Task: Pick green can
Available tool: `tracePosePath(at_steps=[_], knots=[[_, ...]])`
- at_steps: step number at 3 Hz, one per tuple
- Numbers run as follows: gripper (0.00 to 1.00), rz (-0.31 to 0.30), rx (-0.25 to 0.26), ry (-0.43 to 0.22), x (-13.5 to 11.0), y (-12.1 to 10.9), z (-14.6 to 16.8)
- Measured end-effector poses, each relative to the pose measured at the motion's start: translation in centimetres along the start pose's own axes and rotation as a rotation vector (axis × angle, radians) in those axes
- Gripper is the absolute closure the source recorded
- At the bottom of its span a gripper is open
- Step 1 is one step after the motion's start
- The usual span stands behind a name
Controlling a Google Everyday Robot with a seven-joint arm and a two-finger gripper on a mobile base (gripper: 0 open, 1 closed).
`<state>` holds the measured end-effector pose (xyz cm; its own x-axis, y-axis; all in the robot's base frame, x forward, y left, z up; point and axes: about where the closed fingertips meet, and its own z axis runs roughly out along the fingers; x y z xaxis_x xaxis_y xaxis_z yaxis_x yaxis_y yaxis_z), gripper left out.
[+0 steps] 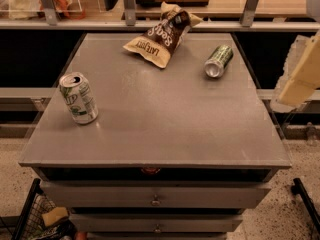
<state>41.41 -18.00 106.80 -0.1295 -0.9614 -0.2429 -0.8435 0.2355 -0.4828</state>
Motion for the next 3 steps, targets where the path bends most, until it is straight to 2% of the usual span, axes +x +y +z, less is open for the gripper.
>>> tracePosePath(at_steps=[1,2,3], knots=[[0.0,0.0,0.0,0.0,0.0,0.0,0.0],[0.0,-0.036,0.016,-0.014,-0.6,-0.1,-0.6],[0.0,-0.139,0.005,-0.056,-1.0,-1.0,1.2]])
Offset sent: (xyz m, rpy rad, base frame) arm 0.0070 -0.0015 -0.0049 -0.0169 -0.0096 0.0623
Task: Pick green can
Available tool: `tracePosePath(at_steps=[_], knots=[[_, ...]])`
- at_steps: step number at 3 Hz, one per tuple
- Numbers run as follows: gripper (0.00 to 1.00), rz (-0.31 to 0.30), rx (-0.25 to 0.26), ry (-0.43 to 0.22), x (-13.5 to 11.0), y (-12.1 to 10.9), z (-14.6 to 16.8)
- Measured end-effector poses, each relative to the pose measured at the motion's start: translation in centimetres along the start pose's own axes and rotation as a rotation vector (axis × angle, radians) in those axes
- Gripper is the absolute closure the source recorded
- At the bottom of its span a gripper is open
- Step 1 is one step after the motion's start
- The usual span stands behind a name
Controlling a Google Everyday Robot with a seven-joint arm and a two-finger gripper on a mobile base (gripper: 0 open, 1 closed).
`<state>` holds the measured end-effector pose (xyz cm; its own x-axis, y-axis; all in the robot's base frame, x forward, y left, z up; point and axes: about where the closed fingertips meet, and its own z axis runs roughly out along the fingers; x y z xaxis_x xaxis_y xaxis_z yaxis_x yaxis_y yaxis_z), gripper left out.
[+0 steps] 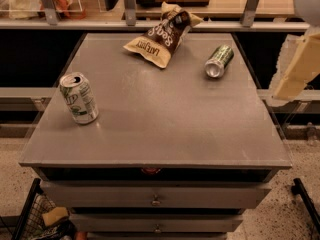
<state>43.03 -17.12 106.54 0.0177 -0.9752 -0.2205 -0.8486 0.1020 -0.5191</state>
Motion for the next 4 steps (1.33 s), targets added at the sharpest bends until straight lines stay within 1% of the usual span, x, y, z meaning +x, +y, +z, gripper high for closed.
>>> tracePosePath(at_steps=[1,2,3,4], knots=[[0.0,-0.146,-0.038,-0.031,-0.23,-1.22,3.66],[0.0,-0.19,-0.039,-0.035,-0.32,-1.32,3.89],[0.0,-0.188,-0.036,-0.034,-0.39,-1.33,3.74],[0.0,-0.218,-0.004,-0.044,-0.86,-1.73,3.47]])
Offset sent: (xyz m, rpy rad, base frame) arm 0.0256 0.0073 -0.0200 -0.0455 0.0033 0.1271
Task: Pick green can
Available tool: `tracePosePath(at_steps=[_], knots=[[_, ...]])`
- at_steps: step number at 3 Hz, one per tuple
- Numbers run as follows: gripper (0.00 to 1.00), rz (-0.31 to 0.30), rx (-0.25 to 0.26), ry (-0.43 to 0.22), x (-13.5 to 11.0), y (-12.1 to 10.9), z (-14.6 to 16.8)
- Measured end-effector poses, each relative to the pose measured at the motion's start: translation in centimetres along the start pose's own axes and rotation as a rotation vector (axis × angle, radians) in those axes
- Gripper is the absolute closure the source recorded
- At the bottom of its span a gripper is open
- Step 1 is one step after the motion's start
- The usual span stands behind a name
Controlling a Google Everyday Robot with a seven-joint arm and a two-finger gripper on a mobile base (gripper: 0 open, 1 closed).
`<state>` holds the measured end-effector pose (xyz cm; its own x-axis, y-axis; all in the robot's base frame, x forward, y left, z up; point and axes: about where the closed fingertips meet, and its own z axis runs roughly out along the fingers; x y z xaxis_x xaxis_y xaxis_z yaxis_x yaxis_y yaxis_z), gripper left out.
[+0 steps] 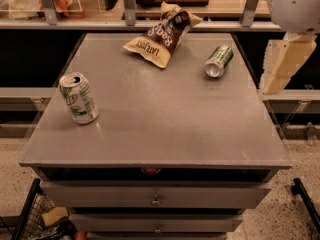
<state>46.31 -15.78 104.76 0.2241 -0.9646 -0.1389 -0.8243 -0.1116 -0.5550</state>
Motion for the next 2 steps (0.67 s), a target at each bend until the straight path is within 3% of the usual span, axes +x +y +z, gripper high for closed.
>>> tracePosePath(at_steps=[1,2], knots=[[0.0,-0.11,0.044,-0.014,-0.1,-2.6,2.3],[0.0,-0.245,0.049,-0.052,-0.1,-5.2,6.6]])
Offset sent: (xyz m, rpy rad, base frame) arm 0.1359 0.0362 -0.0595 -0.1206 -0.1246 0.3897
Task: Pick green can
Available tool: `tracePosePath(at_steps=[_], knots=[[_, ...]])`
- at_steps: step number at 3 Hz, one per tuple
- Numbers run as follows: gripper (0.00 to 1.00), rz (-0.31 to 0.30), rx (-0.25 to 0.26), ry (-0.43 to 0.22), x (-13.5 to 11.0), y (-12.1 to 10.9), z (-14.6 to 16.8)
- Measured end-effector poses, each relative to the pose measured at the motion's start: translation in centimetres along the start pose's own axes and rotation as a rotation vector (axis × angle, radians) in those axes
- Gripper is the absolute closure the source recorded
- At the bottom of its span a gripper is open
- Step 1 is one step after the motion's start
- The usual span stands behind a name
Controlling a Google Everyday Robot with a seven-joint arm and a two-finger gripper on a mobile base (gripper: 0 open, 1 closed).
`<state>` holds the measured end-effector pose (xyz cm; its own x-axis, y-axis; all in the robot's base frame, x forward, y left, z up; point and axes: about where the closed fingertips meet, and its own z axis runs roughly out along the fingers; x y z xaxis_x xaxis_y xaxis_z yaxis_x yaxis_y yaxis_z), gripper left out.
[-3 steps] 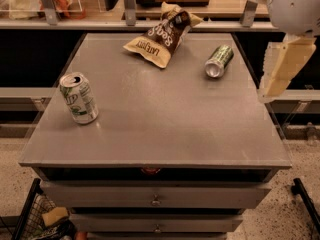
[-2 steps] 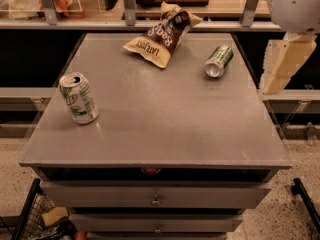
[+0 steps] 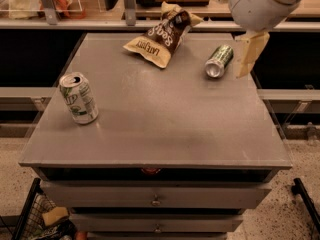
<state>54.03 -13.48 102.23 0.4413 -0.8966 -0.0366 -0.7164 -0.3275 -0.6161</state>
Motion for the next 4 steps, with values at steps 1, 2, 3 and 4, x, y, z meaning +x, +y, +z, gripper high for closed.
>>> tracePosePath(at_steps=[1,2,3,4], knots=[[0.0,-0.1,-0.036,-0.045,-0.2,-1.2,5.6],[0.0,-0.107,-0.045,-0.052,-0.2,-1.1,6.3],[0.0,-0.135,-0.043,-0.056,-0.3,-1.1,7.0],[0.0,-0.199,-0.038,-0.092,-0.1,-1.1,9.3]])
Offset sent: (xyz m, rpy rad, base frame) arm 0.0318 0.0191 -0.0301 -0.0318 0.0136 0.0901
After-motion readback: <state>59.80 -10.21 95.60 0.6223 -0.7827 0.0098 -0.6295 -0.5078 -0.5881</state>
